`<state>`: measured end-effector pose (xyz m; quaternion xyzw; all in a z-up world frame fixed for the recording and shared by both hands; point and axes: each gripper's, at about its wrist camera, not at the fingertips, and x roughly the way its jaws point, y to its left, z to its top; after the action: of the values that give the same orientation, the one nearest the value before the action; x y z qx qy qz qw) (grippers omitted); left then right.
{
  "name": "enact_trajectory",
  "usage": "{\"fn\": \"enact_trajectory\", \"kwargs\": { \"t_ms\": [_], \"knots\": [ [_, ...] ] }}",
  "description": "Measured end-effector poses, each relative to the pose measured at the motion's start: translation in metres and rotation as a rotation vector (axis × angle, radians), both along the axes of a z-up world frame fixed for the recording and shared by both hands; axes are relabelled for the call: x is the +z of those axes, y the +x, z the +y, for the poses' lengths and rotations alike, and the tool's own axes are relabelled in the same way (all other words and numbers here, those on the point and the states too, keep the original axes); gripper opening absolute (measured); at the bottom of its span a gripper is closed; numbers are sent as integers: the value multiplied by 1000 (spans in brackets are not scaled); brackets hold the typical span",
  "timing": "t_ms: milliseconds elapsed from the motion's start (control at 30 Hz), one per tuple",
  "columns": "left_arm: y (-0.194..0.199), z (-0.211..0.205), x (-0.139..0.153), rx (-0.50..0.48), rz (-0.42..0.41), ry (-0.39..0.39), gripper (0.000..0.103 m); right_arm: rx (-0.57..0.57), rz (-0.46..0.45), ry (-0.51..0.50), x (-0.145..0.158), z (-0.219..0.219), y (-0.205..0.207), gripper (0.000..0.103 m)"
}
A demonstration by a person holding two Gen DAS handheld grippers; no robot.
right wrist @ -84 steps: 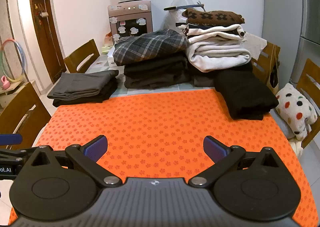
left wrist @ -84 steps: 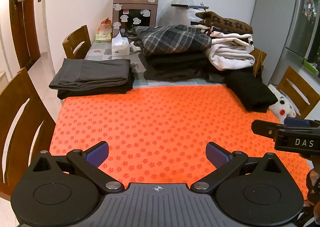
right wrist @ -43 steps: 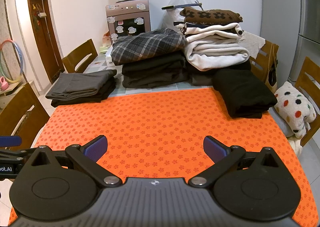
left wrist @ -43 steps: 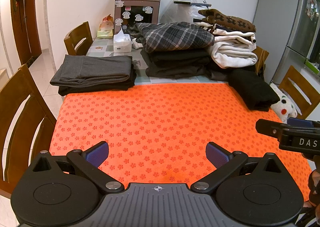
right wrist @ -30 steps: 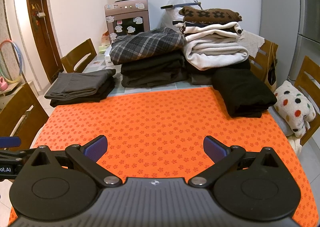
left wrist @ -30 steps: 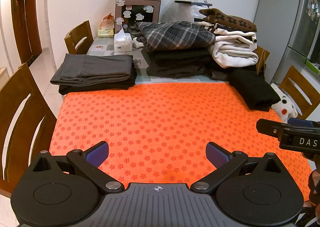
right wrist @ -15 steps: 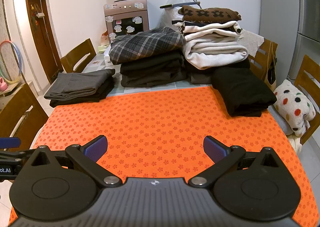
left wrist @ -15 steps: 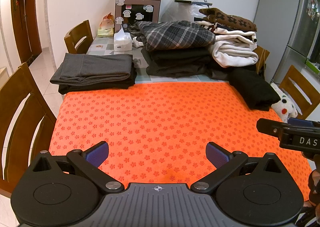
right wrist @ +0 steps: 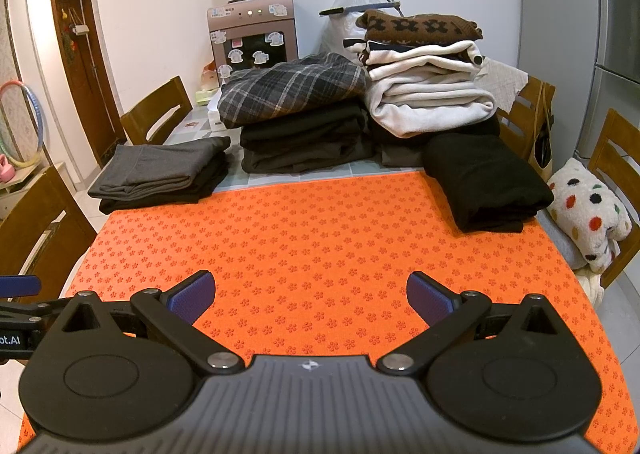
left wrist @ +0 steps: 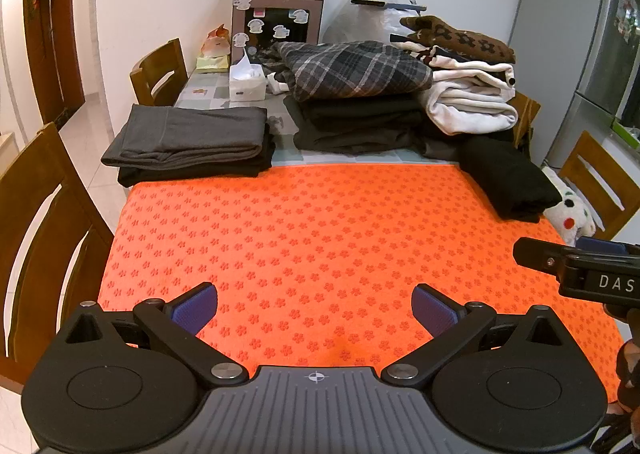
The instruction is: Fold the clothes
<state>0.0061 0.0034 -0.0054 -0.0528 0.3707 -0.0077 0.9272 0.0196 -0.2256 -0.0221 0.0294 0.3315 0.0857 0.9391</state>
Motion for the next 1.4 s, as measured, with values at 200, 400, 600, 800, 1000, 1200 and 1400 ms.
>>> {"fn": "enact_trajectory", "kwargs": {
  "t_ms": [200, 400, 600, 800, 1000, 1200, 1400],
  "knots": [
    [3, 3, -2, 13, 10, -6, 103, 12, 11, -6, -2, 3, 5, 103],
    [7, 8, -8, 28, 33, -13, 103, 33, 32, -15, -6, 10, 14, 103],
    [19, 20, -18, 72, 76, -34, 103, 83, 67, -29, -14, 21, 34, 103],
    [33, 37, -35, 131, 116, -19, 103, 159, 115, -24, -25, 40, 71, 103],
    [49, 51, -50, 163, 133, 40, 103, 275, 124, -27, -37, 72, 127, 97],
    [62, 67, -64, 205, 156, 50, 103, 366, 119, 1, -48, 111, 191, 87],
    [69, 79, -77, 251, 185, 43, 103, 438, 112, -1, -63, 157, 249, 75]
  ]
}}
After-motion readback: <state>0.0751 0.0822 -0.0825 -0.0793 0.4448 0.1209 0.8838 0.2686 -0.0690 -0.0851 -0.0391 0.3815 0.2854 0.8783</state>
